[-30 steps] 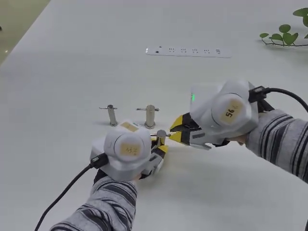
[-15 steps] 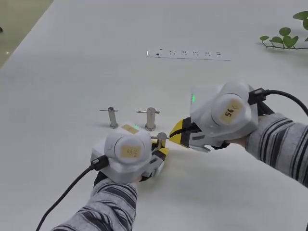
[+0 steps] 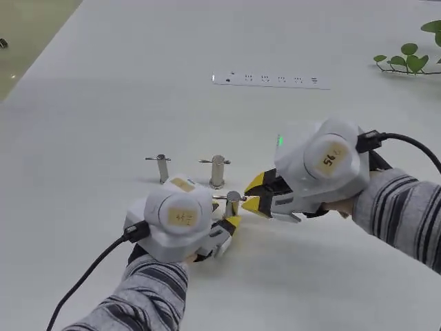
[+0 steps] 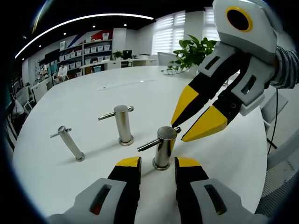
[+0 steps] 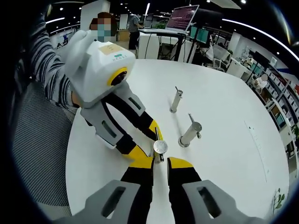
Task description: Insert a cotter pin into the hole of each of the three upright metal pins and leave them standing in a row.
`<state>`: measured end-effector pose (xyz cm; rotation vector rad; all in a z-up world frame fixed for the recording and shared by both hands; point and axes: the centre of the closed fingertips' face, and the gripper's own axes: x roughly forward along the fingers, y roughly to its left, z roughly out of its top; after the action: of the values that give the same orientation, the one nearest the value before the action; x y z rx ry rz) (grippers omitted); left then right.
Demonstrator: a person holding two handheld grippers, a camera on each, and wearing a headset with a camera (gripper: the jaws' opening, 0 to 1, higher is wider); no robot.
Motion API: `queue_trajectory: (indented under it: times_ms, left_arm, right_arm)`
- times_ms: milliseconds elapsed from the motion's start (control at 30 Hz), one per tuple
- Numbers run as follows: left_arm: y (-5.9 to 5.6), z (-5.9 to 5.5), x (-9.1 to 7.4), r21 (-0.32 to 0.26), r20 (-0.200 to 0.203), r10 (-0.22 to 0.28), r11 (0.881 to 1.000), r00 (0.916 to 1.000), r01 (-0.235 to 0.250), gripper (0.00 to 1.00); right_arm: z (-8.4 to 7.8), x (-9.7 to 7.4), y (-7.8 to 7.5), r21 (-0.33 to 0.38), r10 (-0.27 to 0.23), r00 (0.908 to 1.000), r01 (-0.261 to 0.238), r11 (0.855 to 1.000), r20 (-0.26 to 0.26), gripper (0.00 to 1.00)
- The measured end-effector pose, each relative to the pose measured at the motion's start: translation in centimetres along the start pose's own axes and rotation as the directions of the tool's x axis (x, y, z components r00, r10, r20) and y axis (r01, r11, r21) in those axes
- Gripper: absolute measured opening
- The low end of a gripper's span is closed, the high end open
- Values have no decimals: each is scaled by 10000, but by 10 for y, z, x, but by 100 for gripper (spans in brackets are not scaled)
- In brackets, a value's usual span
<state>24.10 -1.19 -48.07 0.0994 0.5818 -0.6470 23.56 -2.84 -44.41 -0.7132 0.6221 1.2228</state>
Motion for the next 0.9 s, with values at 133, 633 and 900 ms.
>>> queue_trajectory:
  times_ms: [133, 633, 900]
  left_arm:
    - [0, 0, -7, 155, 13, -116, 9998, 9999, 115, 33]
    - [-2, 2, -32, 311, 138, -448, 9985, 9989, 444, 52]
    - [5, 9, -43, 309, 441, -369, 9989, 9983, 355, 58]
  right_arm:
    - [3, 2, -1, 98, 50, 9999, -51, 9999, 104, 10]
    - [7, 24, 1, 1152, 619, 9970, -669, 9911, 464, 12]
    - [7, 25, 1, 1122, 671, 9964, -727, 9910, 526, 9]
